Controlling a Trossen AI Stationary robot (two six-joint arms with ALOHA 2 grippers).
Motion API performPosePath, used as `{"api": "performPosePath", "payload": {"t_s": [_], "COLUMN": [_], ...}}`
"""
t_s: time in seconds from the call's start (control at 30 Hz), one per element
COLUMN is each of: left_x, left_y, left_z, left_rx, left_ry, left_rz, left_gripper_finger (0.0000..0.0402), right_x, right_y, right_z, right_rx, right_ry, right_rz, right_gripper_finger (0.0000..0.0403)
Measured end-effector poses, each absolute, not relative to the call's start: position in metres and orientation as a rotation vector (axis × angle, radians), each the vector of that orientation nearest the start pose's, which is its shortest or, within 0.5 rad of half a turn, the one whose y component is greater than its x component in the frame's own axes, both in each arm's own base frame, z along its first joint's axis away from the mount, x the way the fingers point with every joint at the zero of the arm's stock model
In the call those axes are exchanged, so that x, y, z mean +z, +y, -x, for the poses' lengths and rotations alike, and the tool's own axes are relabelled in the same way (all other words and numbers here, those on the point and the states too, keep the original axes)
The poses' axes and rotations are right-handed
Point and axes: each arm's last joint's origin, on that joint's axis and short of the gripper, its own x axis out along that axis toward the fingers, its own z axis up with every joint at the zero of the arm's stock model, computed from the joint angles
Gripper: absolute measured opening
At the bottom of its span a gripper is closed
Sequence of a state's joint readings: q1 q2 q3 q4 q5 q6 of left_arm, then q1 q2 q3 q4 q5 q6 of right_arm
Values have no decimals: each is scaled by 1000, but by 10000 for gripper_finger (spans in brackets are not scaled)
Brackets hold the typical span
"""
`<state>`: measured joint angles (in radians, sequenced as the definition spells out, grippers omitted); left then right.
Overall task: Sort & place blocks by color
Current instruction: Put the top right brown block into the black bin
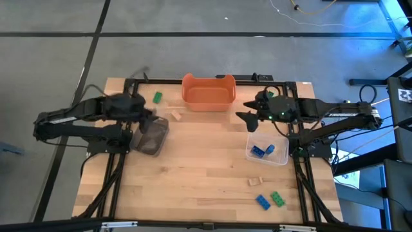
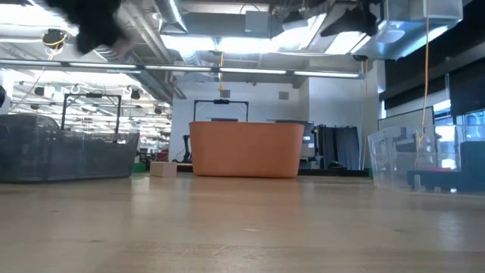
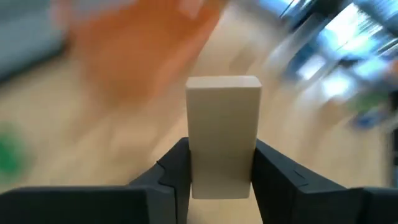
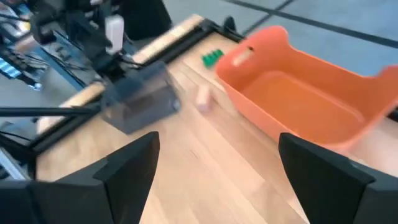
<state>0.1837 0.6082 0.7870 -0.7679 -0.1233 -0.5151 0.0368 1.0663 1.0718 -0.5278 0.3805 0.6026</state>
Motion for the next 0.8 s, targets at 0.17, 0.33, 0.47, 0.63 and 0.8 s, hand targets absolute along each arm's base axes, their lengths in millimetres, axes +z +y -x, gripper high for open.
{"api": "performPosePath", "payload": {"t_s": [0.17,0.33,0.47,0.63,0.8], "left_x": [270,228,188,161,158], "left_y": [24,25,25,25,26], "left_z": [-114,-126,-135,-141,-144], "left_rx": [616,684,685,695,688], "left_ry": [802,971,1042,1033,1056], "left_rz": [642,717,790,835,789], "left_gripper_finger": [122,122,122,122,122], "right_x": [342,341,341,342,341], "right_y": [-4,-5,-5,-5,-6], "right_z": [-217,-216,-216,-216,-216], "right_rx": [-548,-580,-579,-591,-588], "right_ry": [443,441,443,439,446], "right_rz": [-461,-446,-441,-433,-414], "right_gripper_finger": [329,329,329,329,329]}}
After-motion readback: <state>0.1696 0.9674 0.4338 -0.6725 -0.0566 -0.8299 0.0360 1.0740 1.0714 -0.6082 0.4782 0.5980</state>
